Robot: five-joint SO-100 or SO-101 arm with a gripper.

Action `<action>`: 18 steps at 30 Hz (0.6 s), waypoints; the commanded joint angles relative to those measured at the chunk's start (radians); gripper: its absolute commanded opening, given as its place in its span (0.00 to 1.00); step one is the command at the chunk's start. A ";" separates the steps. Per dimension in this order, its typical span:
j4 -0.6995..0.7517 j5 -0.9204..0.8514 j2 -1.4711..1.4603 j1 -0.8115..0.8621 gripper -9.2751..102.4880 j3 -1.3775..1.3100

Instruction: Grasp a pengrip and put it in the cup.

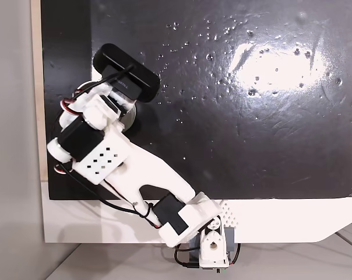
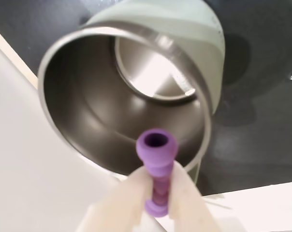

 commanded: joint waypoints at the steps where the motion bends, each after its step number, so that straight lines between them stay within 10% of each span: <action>1: -0.031 0.029 -0.011 -0.031 0.08 -0.100; 18: -0.048 0.048 -0.092 -0.063 0.16 -0.219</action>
